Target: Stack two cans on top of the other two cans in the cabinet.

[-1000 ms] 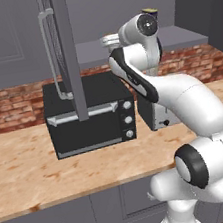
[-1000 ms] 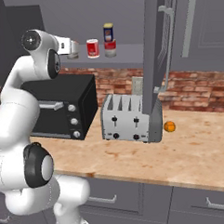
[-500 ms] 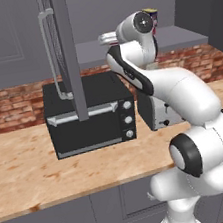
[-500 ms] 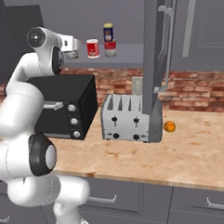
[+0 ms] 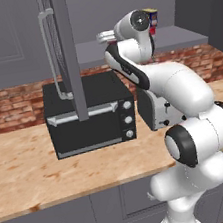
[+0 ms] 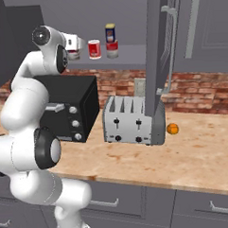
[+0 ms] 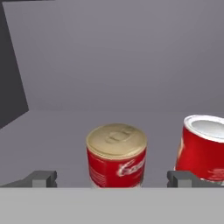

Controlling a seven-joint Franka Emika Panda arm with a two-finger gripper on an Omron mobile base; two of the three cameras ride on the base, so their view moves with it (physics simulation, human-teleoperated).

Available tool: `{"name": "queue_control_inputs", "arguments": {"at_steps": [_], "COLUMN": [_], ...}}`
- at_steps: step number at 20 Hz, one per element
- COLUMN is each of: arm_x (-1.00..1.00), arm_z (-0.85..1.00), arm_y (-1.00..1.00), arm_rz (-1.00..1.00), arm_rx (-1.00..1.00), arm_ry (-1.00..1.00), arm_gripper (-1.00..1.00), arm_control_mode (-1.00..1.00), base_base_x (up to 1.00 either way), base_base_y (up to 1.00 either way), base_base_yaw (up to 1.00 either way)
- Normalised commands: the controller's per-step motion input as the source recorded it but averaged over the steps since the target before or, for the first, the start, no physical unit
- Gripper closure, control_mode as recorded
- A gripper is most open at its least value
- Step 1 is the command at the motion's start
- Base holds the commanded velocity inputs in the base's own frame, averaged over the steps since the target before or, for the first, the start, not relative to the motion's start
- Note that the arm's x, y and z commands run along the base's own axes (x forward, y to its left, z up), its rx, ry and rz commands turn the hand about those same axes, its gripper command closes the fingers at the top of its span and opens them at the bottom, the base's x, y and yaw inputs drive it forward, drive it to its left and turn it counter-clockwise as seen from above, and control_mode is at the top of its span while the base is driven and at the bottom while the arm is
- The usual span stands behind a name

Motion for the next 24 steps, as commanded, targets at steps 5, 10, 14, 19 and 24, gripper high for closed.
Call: {"name": "queue_control_inputs", "arguments": {"at_steps": [5,10,14,19,24], "arm_x": [0.18,0.12,0.07,0.07,0.19], "arm_z": [0.00,-0.05,-0.17,-0.17,-0.07], "arm_y": [0.00,0.00,0.00,0.00,0.00], "arm_rz": [0.00,0.00,0.00,0.00,0.00], "arm_rx": [0.00,0.00,0.00,0.00,0.00], "arm_ry": [0.00,0.00,0.00,0.00,0.00], "arm_gripper": [-1.00,-1.00,-1.00,-1.00,-1.00], "arm_control_mode": [-1.00,-1.00,-1.00,-1.00,-1.00], "base_base_x": [0.00,0.00,0.00,0.00,0.00], "base_base_y": [0.00,0.00,0.00,0.00,0.00], "base_base_yaw": [0.00,0.00,0.00,0.00,0.00]}}
